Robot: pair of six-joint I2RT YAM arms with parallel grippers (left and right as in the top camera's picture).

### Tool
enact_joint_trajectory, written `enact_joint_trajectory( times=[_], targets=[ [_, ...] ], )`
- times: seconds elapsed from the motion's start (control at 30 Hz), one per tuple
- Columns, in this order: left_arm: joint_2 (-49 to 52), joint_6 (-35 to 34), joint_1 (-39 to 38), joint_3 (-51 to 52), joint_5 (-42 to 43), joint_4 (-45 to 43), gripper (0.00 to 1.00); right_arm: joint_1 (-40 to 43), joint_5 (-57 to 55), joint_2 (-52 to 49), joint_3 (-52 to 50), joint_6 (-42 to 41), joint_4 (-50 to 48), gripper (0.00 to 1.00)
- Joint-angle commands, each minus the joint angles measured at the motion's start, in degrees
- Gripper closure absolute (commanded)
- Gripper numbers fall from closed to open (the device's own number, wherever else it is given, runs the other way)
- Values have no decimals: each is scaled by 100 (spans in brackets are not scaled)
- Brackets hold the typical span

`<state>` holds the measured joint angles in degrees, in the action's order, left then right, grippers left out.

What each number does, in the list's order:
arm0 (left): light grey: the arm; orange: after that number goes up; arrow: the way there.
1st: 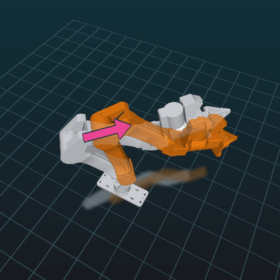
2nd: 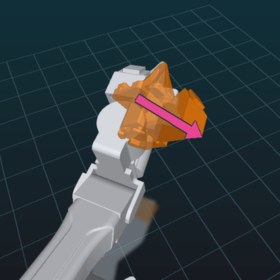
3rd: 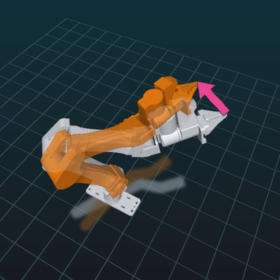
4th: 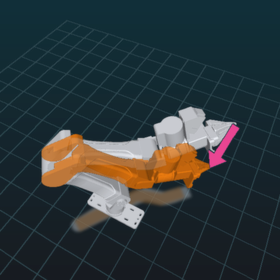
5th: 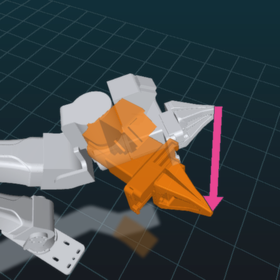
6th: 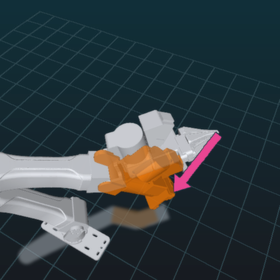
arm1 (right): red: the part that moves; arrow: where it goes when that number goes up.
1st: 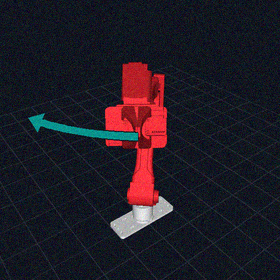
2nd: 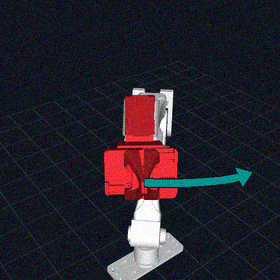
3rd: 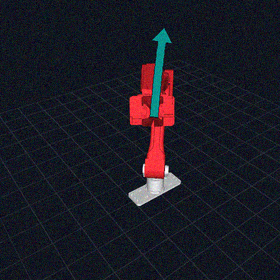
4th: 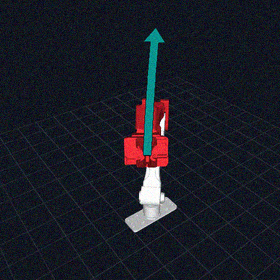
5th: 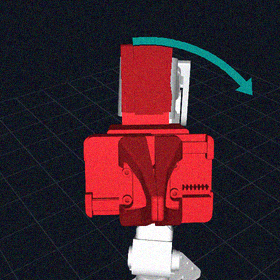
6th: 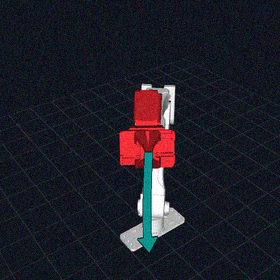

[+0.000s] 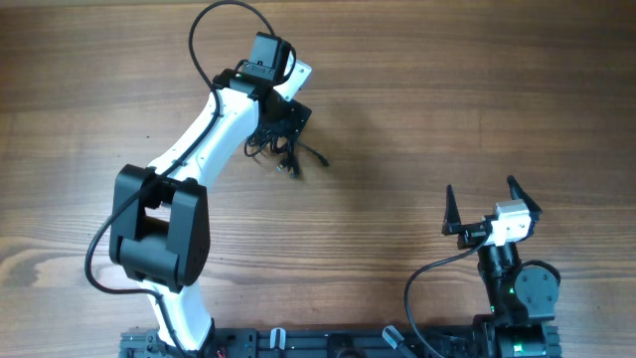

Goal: Untangle cables

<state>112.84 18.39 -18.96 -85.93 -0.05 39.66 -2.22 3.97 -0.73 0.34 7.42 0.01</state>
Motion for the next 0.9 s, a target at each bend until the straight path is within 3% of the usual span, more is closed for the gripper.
enact_joint_trajectory(
  times=[0.0, 0.27, 0.87],
  targets=[
    [55, 264, 2, -96, 356, -136, 14, -13, -96, 31, -4, 52, -11, 0],
    [55, 262, -76, -98, 494, -651, 14, -13, -94, 31, -4, 323, -11, 0],
    [358, 321, 11, -17, 61, -461, 6, -13, -98, 31, -4, 315, -11, 0]
  ],
)
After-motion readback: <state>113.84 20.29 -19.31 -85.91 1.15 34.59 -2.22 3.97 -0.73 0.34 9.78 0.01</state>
